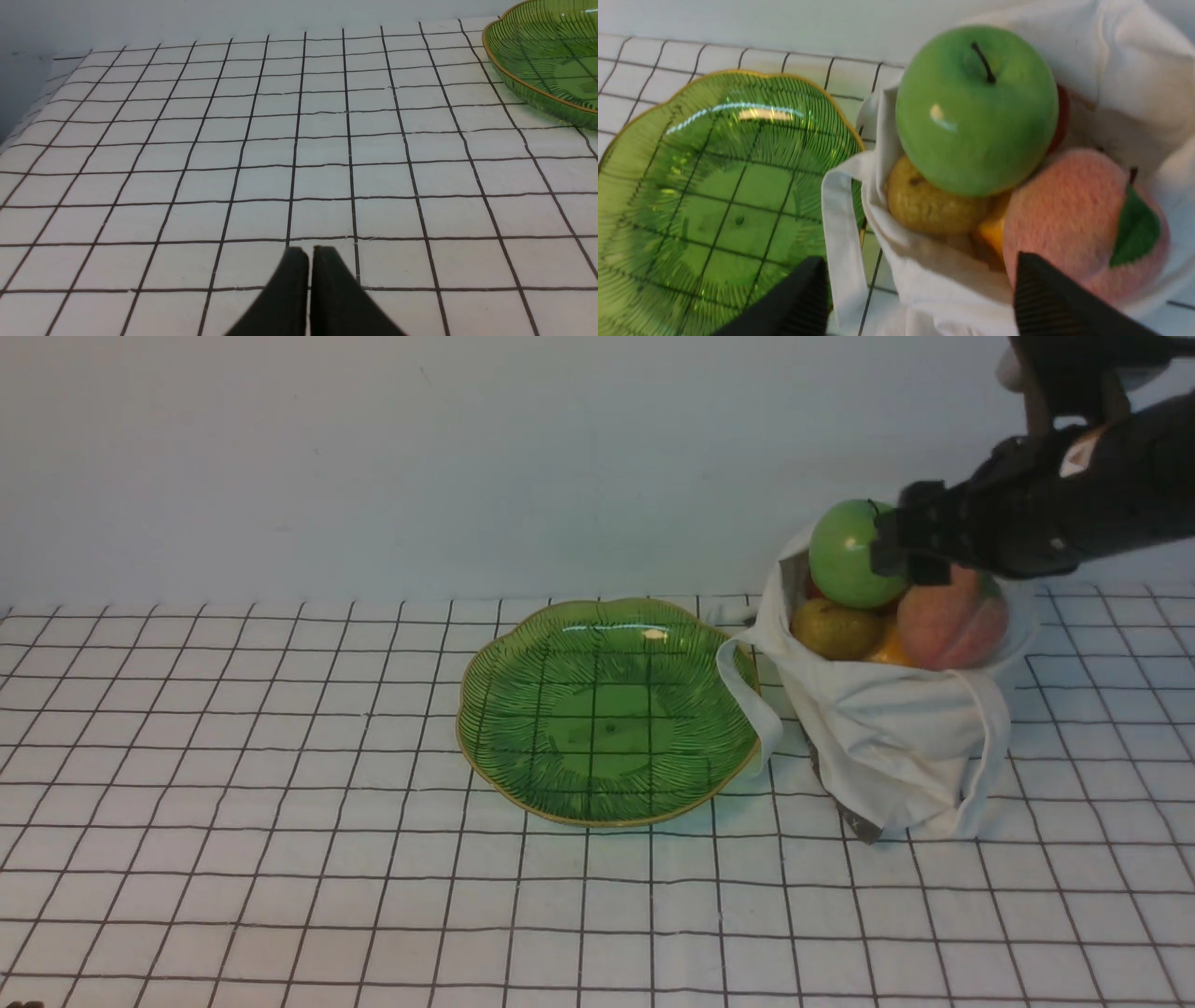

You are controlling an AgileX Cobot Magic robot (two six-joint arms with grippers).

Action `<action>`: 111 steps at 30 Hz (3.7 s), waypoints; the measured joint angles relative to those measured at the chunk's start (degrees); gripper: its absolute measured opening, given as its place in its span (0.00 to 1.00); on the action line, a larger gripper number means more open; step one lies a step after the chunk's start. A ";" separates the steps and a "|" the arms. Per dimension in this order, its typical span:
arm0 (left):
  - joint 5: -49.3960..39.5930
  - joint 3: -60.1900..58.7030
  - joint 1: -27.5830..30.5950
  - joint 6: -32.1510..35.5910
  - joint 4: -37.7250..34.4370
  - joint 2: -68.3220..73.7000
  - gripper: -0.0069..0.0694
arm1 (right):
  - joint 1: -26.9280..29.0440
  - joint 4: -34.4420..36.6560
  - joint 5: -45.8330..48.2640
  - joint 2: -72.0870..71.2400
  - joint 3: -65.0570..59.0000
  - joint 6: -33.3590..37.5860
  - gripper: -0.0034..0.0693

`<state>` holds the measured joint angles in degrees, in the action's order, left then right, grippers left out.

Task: Take the fruit out of the bag on the white checkered tablecloth and place them on the plate.
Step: 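Reach into the cloth bag and grasp a fruit inside it with the right gripper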

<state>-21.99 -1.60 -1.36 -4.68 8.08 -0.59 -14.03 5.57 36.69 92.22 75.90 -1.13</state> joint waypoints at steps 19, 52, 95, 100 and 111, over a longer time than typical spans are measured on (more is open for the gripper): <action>0.00 0.00 0.00 0.00 0.00 0.00 0.08 | 0.00 -14.05 -0.56 14.99 12.19 -13.31 1.00; 0.00 0.00 0.00 0.00 0.00 0.00 0.08 | 0.00 -13.81 -0.32 16.57 12.19 -13.63 0.20; 0.00 0.00 0.00 0.00 0.00 0.00 0.08 | 0.00 -22.18 -9.37 21.77 12.67 -25.86 0.94; 0.00 0.00 0.00 0.00 0.00 0.00 0.08 | 0.00 -22.18 -9.37 21.77 12.67 -25.65 0.87; 0.00 0.00 0.00 0.00 0.00 0.00 0.08 | 0.00 -22.18 -8.86 21.17 12.67 -25.52 0.87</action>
<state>-21.99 -1.60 -1.36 -4.68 8.08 -0.59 -14.03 -16.61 27.83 113.39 88.57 -26.66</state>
